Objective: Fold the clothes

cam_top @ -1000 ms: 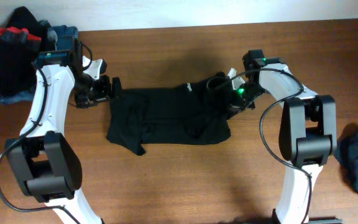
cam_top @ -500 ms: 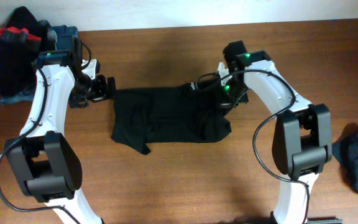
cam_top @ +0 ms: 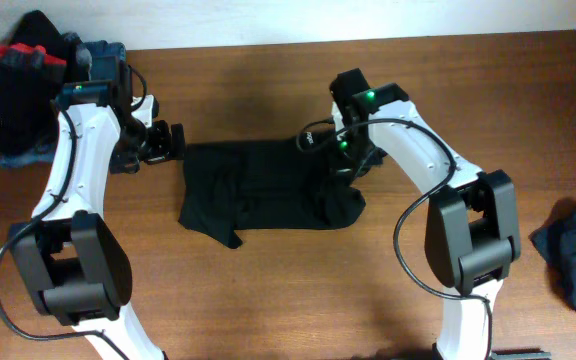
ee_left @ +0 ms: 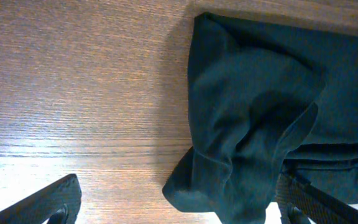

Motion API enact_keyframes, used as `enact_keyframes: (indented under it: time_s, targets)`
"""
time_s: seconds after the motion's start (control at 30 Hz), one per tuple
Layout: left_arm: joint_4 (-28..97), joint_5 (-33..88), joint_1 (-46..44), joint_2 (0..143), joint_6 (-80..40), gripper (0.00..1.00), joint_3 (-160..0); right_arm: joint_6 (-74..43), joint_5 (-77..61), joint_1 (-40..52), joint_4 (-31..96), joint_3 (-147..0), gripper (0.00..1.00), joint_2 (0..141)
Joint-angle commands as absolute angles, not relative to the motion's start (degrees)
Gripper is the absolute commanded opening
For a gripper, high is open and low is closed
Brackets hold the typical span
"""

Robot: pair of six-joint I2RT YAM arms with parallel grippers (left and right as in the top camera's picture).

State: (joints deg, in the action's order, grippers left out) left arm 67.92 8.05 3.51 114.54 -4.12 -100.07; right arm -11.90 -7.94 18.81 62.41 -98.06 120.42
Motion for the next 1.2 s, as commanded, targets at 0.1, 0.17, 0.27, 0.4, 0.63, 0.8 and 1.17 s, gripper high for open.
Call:
enact_keyframes:
  time_s: [0.1, 0.17, 0.27, 0.4, 0.63, 0.8, 1.17]
  targets:
    - [67.8, 7.4, 3.6, 113.9, -4.5, 0.99, -100.4, -16.0, -7.7, 24.7, 62.0, -103.2, 0.04, 118.6]
    - [67.7, 7.3, 3.7, 113.9, -4.5, 0.99, -100.4, -17.3, -7.4, 26.0, 61.5, -103.3, 0.04, 118.6]
    - [67.5, 2.9, 4.1, 113.9, -8.7, 0.99, -100.4, -19.0, -6.6, 27.9, 61.0, -103.3, 0.04, 118.6]
    - [67.5, -1.5, 5.1, 113.9, -14.3, 0.99, -100.4, -21.9, -4.8, 30.2, 59.9, -103.2, 0.04, 118.7]
    - [67.5, -1.5, 7.3, 113.9, -15.2, 0.99, -100.4, -25.0, -2.7, 34.1, 57.3, -103.2, 0.04, 118.7]
    - [67.6, -1.5, 9.1, 113.9, -15.2, 0.99, -100.4, -26.1, -2.7, 36.4, 55.2, -103.2, 0.04, 119.0]
    - [67.6, -1.5, 10.3, 113.9, -15.2, 0.99, -100.4, -27.1, -5.5, 39.4, 53.7, -103.2, 0.04, 120.5]
